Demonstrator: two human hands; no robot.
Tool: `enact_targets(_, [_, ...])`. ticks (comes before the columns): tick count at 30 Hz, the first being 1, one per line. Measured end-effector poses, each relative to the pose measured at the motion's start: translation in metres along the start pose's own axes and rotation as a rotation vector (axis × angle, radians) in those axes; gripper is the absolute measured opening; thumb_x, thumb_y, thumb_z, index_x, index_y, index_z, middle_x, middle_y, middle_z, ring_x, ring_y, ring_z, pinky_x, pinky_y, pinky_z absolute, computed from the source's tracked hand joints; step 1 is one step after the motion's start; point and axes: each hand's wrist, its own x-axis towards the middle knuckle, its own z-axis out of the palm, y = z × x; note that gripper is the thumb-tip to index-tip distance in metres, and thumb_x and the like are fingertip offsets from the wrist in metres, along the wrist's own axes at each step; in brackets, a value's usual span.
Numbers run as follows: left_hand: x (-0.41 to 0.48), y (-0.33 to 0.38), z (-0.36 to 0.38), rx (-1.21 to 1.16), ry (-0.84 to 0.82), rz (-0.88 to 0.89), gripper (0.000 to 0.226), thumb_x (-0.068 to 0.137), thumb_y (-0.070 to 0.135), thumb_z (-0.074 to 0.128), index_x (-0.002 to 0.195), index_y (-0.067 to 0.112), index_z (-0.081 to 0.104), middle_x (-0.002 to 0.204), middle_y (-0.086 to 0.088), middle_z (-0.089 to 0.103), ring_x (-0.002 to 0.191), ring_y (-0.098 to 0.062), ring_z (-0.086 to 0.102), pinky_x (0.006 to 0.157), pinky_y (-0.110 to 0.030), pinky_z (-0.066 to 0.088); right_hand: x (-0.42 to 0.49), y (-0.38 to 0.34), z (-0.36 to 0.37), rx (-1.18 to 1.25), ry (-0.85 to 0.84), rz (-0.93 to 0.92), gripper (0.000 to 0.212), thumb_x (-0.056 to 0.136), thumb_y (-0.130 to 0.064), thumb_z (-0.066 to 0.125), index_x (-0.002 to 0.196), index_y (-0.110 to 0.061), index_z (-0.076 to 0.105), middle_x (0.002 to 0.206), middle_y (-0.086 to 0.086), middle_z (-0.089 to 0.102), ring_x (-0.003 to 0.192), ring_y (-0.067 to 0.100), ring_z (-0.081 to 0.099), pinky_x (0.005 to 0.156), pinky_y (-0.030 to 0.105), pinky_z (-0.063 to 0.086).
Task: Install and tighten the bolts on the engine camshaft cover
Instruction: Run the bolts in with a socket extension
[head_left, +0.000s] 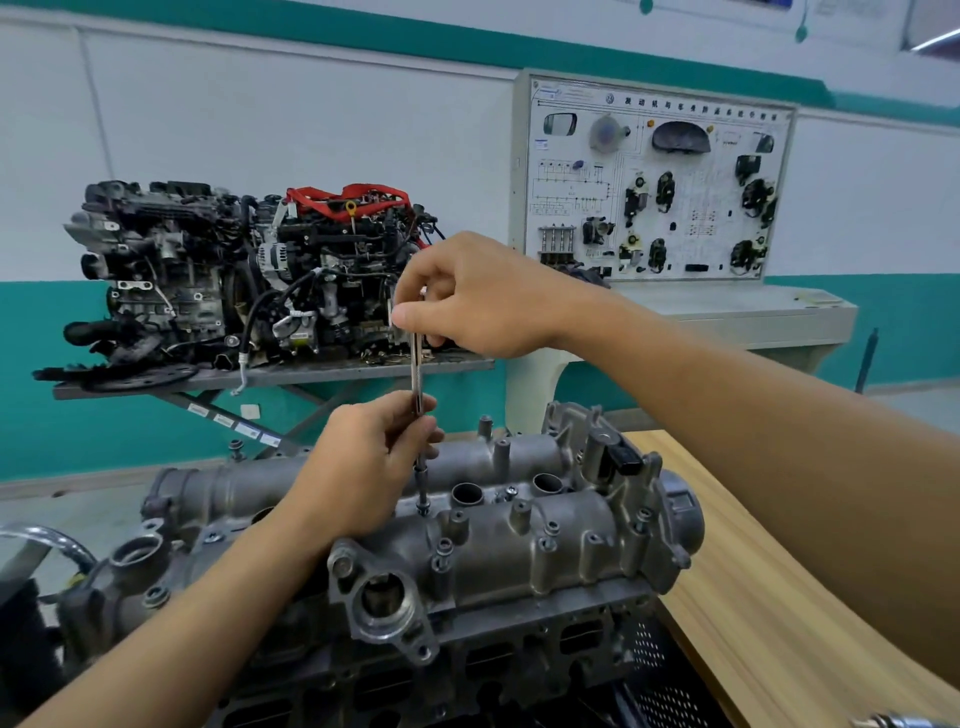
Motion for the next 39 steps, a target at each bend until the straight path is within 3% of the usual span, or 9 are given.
enact_targets(3, [0.000, 0.001, -0.001, 0.031, -0.024, 0.016, 0.024, 0.099, 0.016, 0.058, 0.121, 0.007, 0.064, 0.091, 0.002, 0.076, 0.079, -0.003, 0.072, 0.079, -0.023, 0.058, -0.001, -0.002, -0.001, 0.013, -0.031, -0.004, 0.011, 0.094, -0.016, 0.060, 0.088, -0.017, 0.070, 0.063, -0.008, 0.069, 0.046, -0.007, 0.054, 0.047, 0.005, 0.036])
enact_targets(8, [-0.001, 0.002, -0.005, 0.071, 0.138, 0.043, 0.019, 0.083, 0.029, 0.080, 0.095, 0.015, 0.076, 0.073, 0.007, 0.075, 0.070, -0.006, 0.072, 0.075, -0.034, 0.060, 0.004, -0.002, 0.007, -0.198, 0.085, 0.012, 0.045, 0.092, -0.041, 0.064, 0.076, 0.002, 0.066, 0.066, 0.018, 0.061, 0.057, 0.016, 0.047, 0.048, 0.017, 0.036])
enact_targets(13, [-0.001, -0.004, -0.002, -0.051, 0.024, -0.013, 0.011, 0.096, 0.012, 0.065, 0.106, 0.015, 0.068, 0.084, 0.004, 0.077, 0.074, -0.006, 0.074, 0.077, -0.031, 0.062, 0.004, -0.002, 0.004, -0.023, 0.057, 0.059, 0.033, 0.089, -0.050, 0.066, 0.100, -0.019, 0.065, 0.067, -0.014, 0.053, 0.056, -0.003, 0.050, 0.053, 0.014, 0.035])
enact_targets(16, [0.000, -0.003, -0.002, -0.053, -0.058, 0.003, 0.022, 0.101, 0.011, 0.055, 0.123, 0.013, 0.060, 0.095, 0.004, 0.076, 0.081, -0.006, 0.074, 0.080, -0.024, 0.059, 0.001, 0.003, 0.004, 0.173, -0.026, 0.038, 0.019, 0.093, -0.029, 0.067, 0.104, -0.014, 0.070, 0.058, -0.013, 0.058, 0.047, -0.004, 0.048, 0.048, 0.010, 0.037])
enact_targets(20, [0.000, 0.001, -0.002, -0.074, -0.097, -0.003, 0.025, 0.103, 0.011, 0.051, 0.127, 0.012, 0.057, 0.100, 0.002, 0.076, 0.086, -0.008, 0.074, 0.085, -0.030, 0.059, -0.014, 0.025, 0.029, 0.499, -0.009, 0.071, 0.012, 0.097, -0.018, 0.062, 0.101, -0.014, 0.072, 0.065, -0.008, 0.059, 0.058, 0.005, 0.051, 0.050, 0.017, 0.041])
enact_targets(25, [0.000, 0.002, -0.003, -0.010, -0.076, 0.048, 0.006, 0.094, 0.022, 0.068, 0.094, 0.018, 0.073, 0.077, -0.002, 0.076, 0.072, -0.018, 0.073, 0.073, -0.043, 0.057, -0.030, 0.050, 0.083, 0.780, 0.198, -0.004, 0.013, 0.098, -0.011, 0.060, 0.094, -0.019, 0.070, 0.061, -0.014, 0.060, 0.057, -0.001, 0.052, 0.054, 0.012, 0.043])
enact_targets(30, [0.001, 0.002, -0.003, -0.037, 0.090, 0.018, 0.009, 0.079, 0.023, 0.084, 0.075, 0.017, 0.077, 0.063, 0.000, 0.073, 0.056, -0.020, 0.066, 0.058, -0.036, 0.053, -0.024, 0.048, 0.117, 0.970, 0.495, -0.077, 0.006, 0.084, -0.020, 0.071, 0.079, -0.019, 0.068, 0.065, -0.007, 0.061, 0.053, 0.003, 0.050, 0.052, 0.019, 0.044])
enact_targets(35, [0.004, -0.001, -0.001, -0.102, -0.004, 0.003, 0.006, 0.090, 0.009, 0.072, 0.090, 0.005, 0.077, 0.074, -0.006, 0.077, 0.066, -0.016, 0.072, 0.068, -0.029, 0.060, -0.016, 0.054, 0.114, 1.076, 0.461, -0.079, 0.021, 0.075, -0.022, 0.080, 0.068, -0.025, 0.060, 0.062, -0.004, 0.054, 0.054, 0.010, 0.045, 0.051, 0.022, 0.041])
enact_targets(39, [0.004, 0.002, 0.001, -0.100, -0.114, 0.002, 0.016, 0.099, 0.006, 0.058, 0.099, -0.002, 0.072, 0.085, -0.008, 0.077, 0.078, -0.012, 0.073, 0.079, -0.027, 0.059, -0.013, 0.057, 0.110, 1.155, 0.368, -0.034, 0.029, 0.078, -0.029, 0.078, 0.083, -0.005, 0.061, 0.068, 0.002, 0.057, 0.056, 0.013, 0.046, 0.049, 0.021, 0.038])
